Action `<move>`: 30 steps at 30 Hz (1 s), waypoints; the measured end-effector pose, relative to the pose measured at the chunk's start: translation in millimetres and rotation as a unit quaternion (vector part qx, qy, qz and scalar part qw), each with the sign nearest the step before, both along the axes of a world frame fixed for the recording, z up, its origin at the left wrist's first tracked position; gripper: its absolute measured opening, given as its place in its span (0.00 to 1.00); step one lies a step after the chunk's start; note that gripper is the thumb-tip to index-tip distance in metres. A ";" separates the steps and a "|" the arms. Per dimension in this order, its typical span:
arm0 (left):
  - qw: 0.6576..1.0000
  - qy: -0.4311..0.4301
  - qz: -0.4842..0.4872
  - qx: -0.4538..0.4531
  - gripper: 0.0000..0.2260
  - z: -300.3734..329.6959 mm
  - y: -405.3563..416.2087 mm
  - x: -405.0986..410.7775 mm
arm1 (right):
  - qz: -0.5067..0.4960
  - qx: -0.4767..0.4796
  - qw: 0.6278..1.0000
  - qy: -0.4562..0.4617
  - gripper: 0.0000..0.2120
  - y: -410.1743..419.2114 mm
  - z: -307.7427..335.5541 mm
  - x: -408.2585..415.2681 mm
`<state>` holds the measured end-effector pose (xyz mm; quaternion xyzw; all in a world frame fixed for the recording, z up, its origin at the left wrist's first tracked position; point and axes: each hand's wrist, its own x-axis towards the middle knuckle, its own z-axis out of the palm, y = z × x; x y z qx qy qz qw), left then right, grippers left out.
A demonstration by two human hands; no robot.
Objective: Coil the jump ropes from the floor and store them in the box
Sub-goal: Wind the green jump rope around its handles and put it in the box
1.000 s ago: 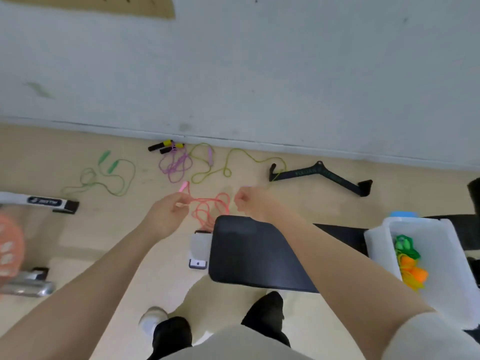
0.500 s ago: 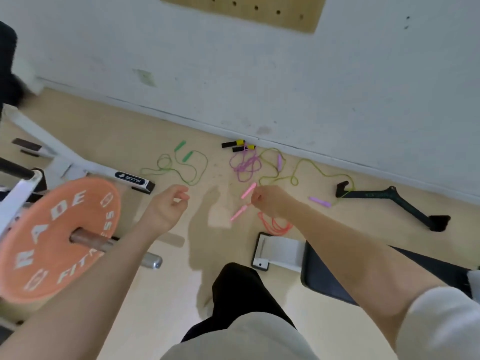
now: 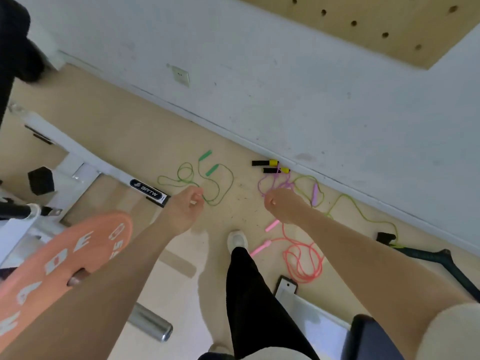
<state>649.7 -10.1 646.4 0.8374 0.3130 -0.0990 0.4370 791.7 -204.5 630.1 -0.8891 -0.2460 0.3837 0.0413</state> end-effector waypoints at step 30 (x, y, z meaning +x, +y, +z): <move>0.931 0.165 -0.148 0.291 0.21 -673.0 258.9 348.2 | 0.139 0.002 0.989 -0.059 0.27 306.3 -644.3 248.6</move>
